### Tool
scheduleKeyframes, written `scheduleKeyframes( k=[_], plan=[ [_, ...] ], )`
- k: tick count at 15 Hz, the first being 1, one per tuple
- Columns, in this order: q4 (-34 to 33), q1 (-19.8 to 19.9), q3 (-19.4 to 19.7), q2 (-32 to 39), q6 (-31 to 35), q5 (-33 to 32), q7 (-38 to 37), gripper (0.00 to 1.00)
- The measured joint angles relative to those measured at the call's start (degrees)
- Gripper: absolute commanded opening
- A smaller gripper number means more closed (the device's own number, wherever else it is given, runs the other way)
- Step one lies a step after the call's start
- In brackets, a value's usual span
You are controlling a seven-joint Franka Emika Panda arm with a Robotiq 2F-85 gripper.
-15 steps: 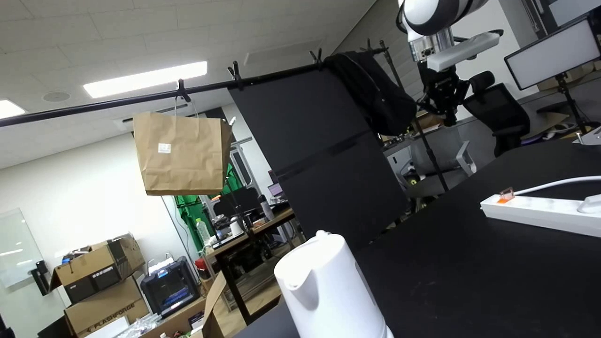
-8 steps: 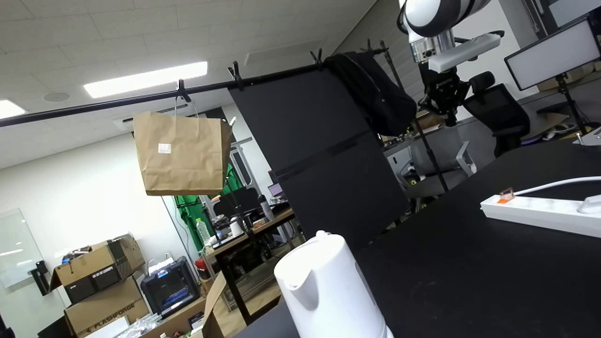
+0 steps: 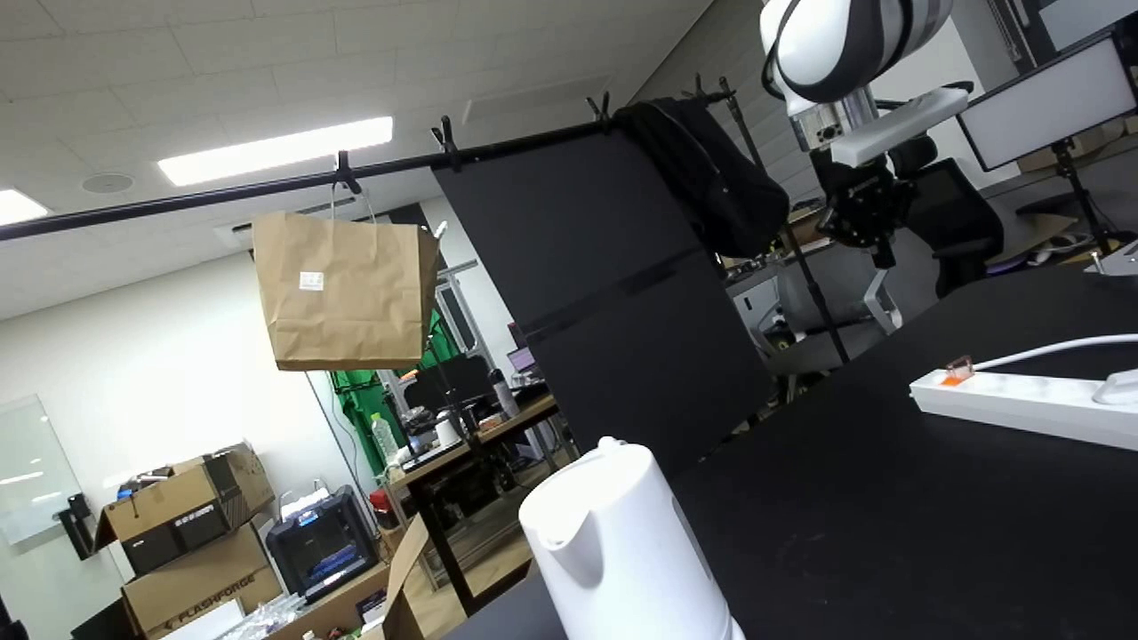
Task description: Turn on the extension cable
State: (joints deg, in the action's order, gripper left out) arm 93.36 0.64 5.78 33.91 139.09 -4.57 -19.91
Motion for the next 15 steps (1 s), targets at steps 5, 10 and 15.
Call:
scheduleKeyframes(
  k=[5, 10, 15],
  plan=[
    [-0.3, -2.1, 0.7, 4.1, -1.2, 0.2, -0.2, 0.00],
    [-0.5, -2.9, 0.7, 7.4, -1.2, 0.4, -0.2, 0.00],
    [-1.2, -2.9, 0.9, 10.2, -1.1, 0.4, -0.2, 0.00]
  ],
)
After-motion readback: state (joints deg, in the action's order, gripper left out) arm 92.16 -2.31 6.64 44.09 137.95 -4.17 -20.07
